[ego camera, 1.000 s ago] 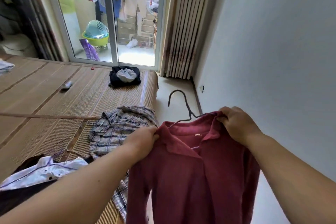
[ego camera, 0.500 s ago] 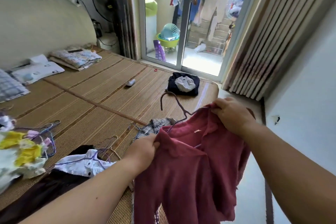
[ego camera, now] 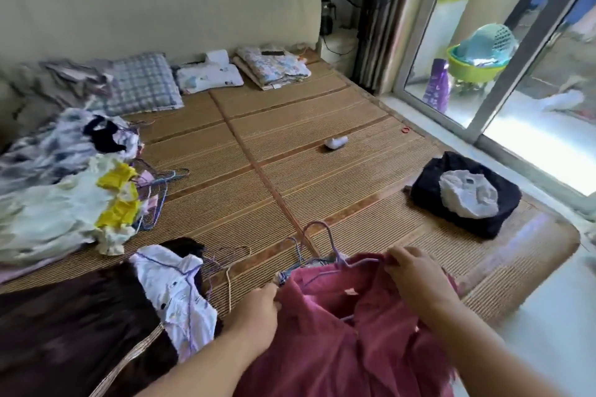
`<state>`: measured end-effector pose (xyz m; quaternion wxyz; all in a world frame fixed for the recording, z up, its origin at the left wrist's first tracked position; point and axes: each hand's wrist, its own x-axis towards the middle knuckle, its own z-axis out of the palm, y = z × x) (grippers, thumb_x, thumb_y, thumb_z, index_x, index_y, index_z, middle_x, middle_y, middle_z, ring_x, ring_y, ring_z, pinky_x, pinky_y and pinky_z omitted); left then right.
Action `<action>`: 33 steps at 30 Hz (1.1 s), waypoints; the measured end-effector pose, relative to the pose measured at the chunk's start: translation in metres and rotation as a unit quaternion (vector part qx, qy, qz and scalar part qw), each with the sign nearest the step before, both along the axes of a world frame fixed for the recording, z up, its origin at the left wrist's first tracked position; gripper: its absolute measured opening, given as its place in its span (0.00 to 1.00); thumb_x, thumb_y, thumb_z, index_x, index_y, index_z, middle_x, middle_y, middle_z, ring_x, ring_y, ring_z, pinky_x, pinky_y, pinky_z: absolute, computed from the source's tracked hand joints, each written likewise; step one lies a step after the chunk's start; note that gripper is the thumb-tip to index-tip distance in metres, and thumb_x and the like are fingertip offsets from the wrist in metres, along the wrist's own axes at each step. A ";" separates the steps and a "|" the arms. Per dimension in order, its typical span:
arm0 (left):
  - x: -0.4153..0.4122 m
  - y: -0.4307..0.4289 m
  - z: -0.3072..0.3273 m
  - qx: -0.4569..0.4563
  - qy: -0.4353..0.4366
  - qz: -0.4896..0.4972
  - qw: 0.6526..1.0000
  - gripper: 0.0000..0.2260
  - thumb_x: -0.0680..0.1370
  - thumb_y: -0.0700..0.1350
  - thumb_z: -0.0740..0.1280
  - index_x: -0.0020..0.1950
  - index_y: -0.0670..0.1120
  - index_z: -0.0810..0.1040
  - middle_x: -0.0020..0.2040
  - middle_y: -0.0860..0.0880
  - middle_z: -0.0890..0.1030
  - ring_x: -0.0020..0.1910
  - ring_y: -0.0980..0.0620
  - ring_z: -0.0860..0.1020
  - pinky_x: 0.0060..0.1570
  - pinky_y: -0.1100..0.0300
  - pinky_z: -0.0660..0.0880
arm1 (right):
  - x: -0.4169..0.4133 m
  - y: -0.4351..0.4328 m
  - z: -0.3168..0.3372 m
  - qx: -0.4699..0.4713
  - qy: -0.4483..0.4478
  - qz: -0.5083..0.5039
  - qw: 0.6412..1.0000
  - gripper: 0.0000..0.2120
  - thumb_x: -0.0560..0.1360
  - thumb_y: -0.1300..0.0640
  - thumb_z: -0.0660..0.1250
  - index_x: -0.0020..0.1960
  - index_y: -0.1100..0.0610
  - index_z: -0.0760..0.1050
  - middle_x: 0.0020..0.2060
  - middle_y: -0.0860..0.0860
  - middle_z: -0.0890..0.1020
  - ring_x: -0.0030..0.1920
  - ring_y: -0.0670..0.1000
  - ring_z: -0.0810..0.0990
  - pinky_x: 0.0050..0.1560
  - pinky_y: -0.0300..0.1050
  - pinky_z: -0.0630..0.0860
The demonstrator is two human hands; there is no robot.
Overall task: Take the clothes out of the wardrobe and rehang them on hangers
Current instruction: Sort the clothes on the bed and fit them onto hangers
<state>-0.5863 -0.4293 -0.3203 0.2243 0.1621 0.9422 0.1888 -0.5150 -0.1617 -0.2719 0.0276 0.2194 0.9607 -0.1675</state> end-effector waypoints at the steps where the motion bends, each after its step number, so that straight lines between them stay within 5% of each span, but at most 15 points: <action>1: -0.009 0.006 -0.014 -0.004 -0.007 0.017 1.000 0.07 0.79 0.45 0.59 0.55 0.47 0.73 0.54 0.45 0.79 0.56 0.42 0.76 0.50 0.52 0.71 | -0.012 0.006 -0.019 0.011 -0.015 0.005 1.000 0.10 0.77 0.46 0.61 0.57 0.45 0.73 0.54 0.48 0.74 0.59 0.55 0.69 0.56 0.49 0.71; 9: -0.069 0.032 -0.118 -0.097 -0.043 0.045 0.993 0.09 0.81 0.47 0.57 0.57 0.45 0.72 0.58 0.44 0.77 0.60 0.41 0.74 0.52 0.52 0.70 | -0.091 0.021 -0.153 -0.020 -0.087 0.013 0.996 0.11 0.77 0.46 0.59 0.56 0.47 0.73 0.44 0.49 0.70 0.50 0.54 0.76 0.48 0.49 0.76; 13: -0.076 0.029 -0.150 -0.081 -0.053 0.081 0.992 0.13 0.80 0.49 0.58 0.63 0.48 0.71 0.61 0.44 0.75 0.61 0.42 0.74 0.55 0.52 0.71 | -0.114 0.010 -0.192 -0.078 -0.110 0.014 0.991 0.15 0.77 0.50 0.61 0.63 0.47 0.71 0.51 0.51 0.72 0.58 0.57 0.75 0.55 0.50 0.75; 18: -0.051 0.008 -0.151 -0.020 -0.083 0.122 0.989 0.27 0.79 0.51 0.62 0.76 0.52 0.57 0.75 0.45 0.60 0.73 0.48 0.62 0.70 0.54 0.62 | -0.103 -0.018 -0.190 -0.147 -0.101 0.052 0.983 0.33 0.74 0.57 0.64 0.76 0.49 0.55 0.75 0.52 0.58 0.73 0.53 0.61 0.68 0.48 0.64; 22: -0.017 -0.028 -0.125 -0.018 -0.090 0.096 0.991 0.29 0.78 0.51 0.62 0.77 0.54 0.54 0.78 0.47 0.51 0.76 0.49 0.54 0.73 0.55 0.56 | -0.073 -0.060 -0.173 -0.145 -0.135 0.117 0.973 0.35 0.74 0.53 0.63 0.77 0.47 0.52 0.76 0.52 0.57 0.74 0.52 0.60 0.69 0.48 0.66; 33: 0.033 -0.197 -0.092 -0.039 -0.080 0.108 0.990 0.27 0.78 0.50 0.64 0.75 0.58 0.60 0.77 0.51 0.54 0.75 0.52 0.58 0.72 0.58 0.58 | -0.044 -0.262 -0.158 -0.165 -0.155 0.287 0.931 0.33 0.74 0.50 0.64 0.75 0.43 0.54 0.73 0.49 0.60 0.70 0.53 0.66 0.66 0.49 0.68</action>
